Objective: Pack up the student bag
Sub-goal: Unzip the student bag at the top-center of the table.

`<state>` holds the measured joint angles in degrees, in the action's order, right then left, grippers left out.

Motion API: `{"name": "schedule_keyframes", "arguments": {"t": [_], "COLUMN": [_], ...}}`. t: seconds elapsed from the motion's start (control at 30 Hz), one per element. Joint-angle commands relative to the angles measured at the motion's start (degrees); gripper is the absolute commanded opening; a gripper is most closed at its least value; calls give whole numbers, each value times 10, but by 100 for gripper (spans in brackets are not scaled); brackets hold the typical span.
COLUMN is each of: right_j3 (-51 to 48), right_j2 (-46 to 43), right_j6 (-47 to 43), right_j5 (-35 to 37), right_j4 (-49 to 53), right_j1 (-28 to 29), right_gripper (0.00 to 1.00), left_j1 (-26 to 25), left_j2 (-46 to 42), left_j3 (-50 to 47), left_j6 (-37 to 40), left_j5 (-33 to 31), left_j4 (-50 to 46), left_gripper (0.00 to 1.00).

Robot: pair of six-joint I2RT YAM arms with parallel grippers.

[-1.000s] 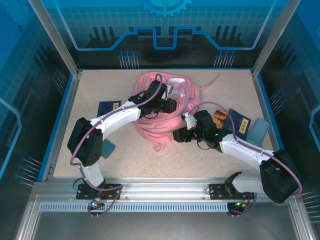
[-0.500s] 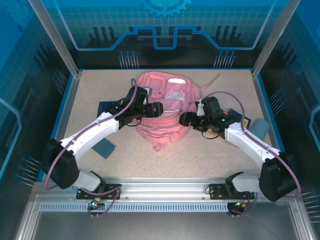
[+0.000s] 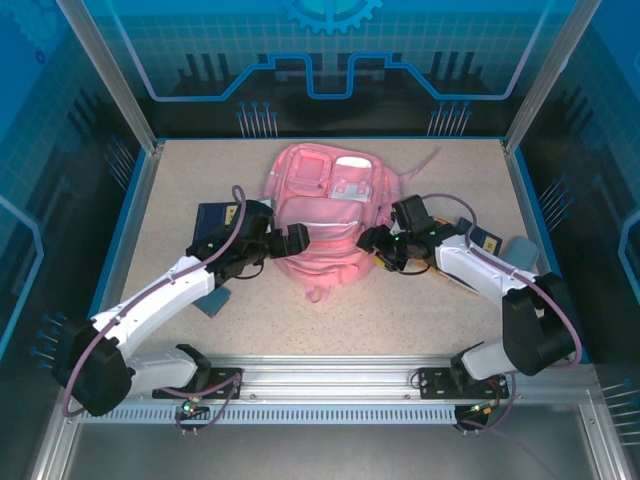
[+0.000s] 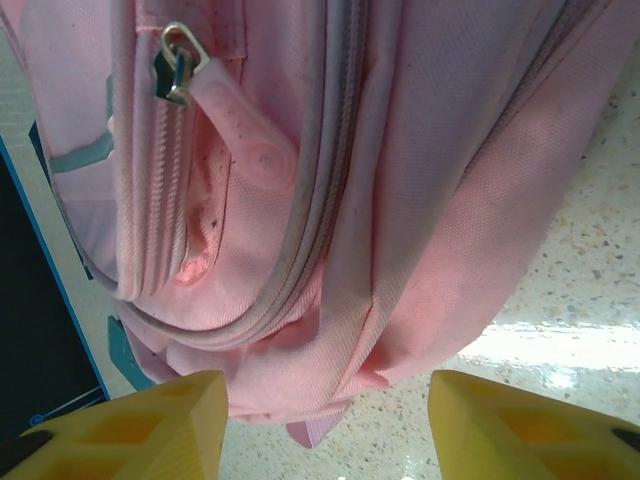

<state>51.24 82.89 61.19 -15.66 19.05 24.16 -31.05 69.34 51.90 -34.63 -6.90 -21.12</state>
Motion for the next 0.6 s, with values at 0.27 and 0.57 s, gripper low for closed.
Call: {"name": "schedule_keyframes", "arguments": {"t": [0.27,0.57], "right_j3": [39,110], "right_j2": [53,46], "right_j6": [14,-39], "right_j5": [-33,-51], "right_j4": [-41,-89], "right_j1": [20,62], "right_gripper": [20,1], "left_j1": [6,-21], "left_j2": [-7,-11], "left_j3": [0,-12], "left_j6": [-33,-77], "left_j5": [40,85], "left_j4": [0,3], "left_gripper": [93,71]}}
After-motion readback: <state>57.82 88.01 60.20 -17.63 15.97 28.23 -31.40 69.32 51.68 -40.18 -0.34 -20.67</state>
